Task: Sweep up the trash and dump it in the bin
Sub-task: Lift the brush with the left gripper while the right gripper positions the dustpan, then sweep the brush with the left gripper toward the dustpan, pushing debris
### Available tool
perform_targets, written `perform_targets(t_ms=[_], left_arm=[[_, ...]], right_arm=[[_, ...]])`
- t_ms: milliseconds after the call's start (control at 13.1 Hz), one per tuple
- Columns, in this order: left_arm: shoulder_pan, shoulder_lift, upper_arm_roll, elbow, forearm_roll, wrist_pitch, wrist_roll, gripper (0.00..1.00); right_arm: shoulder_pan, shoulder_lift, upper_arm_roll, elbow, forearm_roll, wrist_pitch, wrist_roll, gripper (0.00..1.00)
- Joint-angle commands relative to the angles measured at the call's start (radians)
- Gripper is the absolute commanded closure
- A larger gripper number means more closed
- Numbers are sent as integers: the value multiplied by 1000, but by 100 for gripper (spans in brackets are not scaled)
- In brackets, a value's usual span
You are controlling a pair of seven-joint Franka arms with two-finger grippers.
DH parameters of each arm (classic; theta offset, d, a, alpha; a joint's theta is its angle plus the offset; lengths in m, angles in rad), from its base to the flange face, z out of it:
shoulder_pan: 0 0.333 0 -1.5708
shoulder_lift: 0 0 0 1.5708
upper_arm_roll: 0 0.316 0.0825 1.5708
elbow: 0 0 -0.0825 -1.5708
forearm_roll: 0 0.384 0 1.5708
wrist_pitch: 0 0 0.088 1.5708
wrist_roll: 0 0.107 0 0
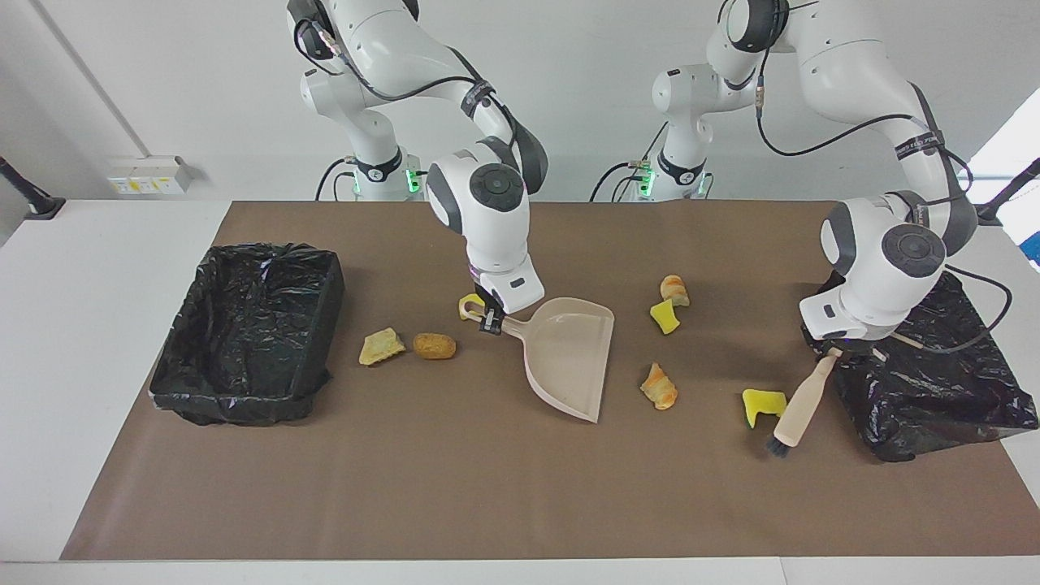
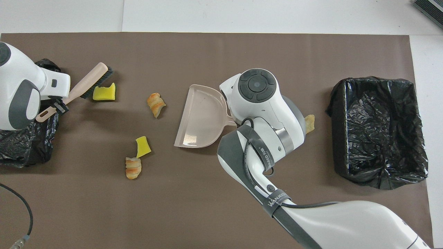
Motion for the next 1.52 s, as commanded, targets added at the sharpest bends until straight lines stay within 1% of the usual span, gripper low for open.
perform_targets(t_ms=[0,152,304,457,609,685,837,913,1065,1141,1293,1446], left_arm=[[-1,-19,-8,-14,20,-87,94,100],[-12,-50,-15,-55,20,-133,89,100],[-30,-114,-20,-143,17,-138,80,100],[-53,-175,-22,-227,14,-153,47,100],[-74,-218,-22,-272,12,-214,-18,100],[-84,-234,-23,-275,1,-260,-44,100],[-122,-245,-23,-275,-57,-334,-120,100],[-128,-248,-25,-273,-62,-342,-148,100],[-130,-294,-28,-270,-112,-339,-153,100],[-128,-304,-25,-257,-133,-331,-153,100],[-128,-297,-23,-212,-135,-298,-155,100],[-128,-283,-23,-198,-135,-200,-147,100]], right_arm=[[-4,-33,7,-56,17,21,-47,100],[-4,-33,7,-58,17,33,-87,100],[-7,-33,7,-81,21,56,-95,100],[-10,-33,7,-113,21,122,-119,100],[-13,-31,7,-144,33,183,-167,100],[-13,-31,7,-145,31,194,-170,100],[-6,-33,7,-144,27,196,-175,100],[-3,-33,7,-144,27,194,-179,100],[-4,-34,7,-144,21,190,-190,100],[-4,-34,7,-144,21,190,-195,100],[-4,-34,7,-145,19,188,-195,100],[-4,-34,7,-145,19,188,-202,100]])
